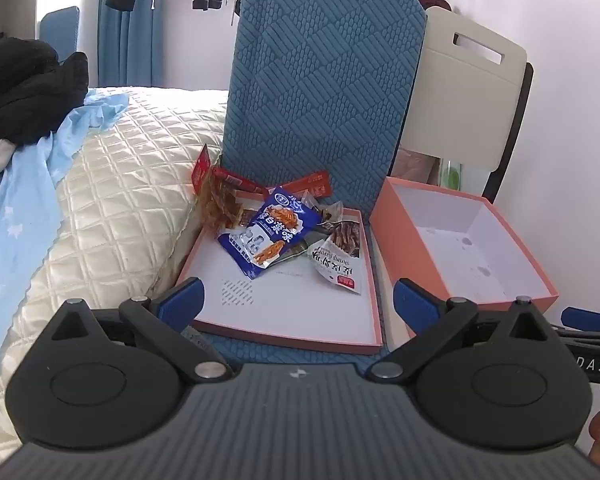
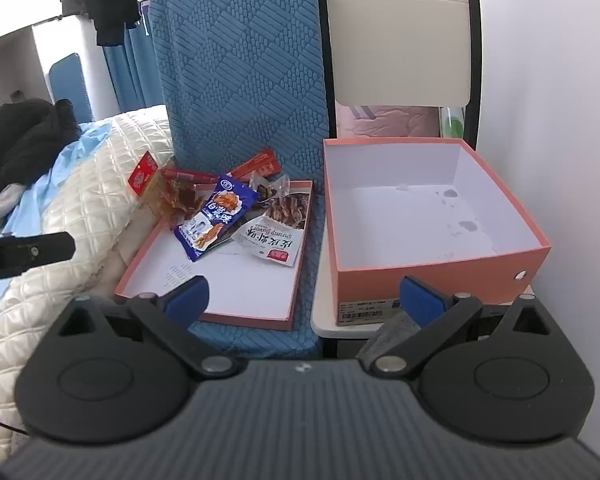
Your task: Organize snacks
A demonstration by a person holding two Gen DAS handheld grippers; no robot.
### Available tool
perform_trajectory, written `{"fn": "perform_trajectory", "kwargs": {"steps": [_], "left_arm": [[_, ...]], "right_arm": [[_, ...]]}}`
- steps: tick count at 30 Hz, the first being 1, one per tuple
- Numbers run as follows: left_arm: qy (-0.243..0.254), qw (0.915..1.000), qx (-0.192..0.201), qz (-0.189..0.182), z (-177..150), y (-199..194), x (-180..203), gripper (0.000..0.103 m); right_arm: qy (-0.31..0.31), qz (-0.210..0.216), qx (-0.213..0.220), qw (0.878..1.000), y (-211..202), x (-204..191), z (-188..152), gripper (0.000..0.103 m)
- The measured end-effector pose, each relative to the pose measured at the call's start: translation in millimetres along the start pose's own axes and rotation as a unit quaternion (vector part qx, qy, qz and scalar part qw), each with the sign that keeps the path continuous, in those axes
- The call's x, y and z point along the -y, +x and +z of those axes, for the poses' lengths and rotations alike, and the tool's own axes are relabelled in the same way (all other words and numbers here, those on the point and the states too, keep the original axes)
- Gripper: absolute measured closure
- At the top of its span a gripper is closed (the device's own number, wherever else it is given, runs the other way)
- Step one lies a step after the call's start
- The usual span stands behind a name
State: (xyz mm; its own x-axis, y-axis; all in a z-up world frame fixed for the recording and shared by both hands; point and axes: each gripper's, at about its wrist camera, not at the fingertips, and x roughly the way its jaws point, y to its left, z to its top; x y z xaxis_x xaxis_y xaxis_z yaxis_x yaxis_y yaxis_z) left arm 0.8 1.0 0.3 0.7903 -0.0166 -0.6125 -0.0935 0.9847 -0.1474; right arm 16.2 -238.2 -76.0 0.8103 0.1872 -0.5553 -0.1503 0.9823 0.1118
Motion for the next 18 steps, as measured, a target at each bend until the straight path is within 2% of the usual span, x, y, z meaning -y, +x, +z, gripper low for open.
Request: {"fn": "perform_trajectory", "kwargs": {"steps": [8,10,18], "left_arm": [[0.013,0.9999,-0.003,0.001,8.2,8.6,-7.2,0.001],[0.011,0.9999,0.005,0.002,4.9,-3.0,-1.5,0.001],[0.015,0.9999,0.007,-0.003,5.1,-0.4,4.7,0.001]], "right_arm": [[-0.002,-0.004,0.002,1.0,-0.8,2.0,0.7,0.0],[-0.002,-0.004,0.001,1.0,-0.3,0.3,1.3,0.0],[-0.001,-0.006,-0.004,1.0,1.8,2.4,-3.7,0.0]]}}
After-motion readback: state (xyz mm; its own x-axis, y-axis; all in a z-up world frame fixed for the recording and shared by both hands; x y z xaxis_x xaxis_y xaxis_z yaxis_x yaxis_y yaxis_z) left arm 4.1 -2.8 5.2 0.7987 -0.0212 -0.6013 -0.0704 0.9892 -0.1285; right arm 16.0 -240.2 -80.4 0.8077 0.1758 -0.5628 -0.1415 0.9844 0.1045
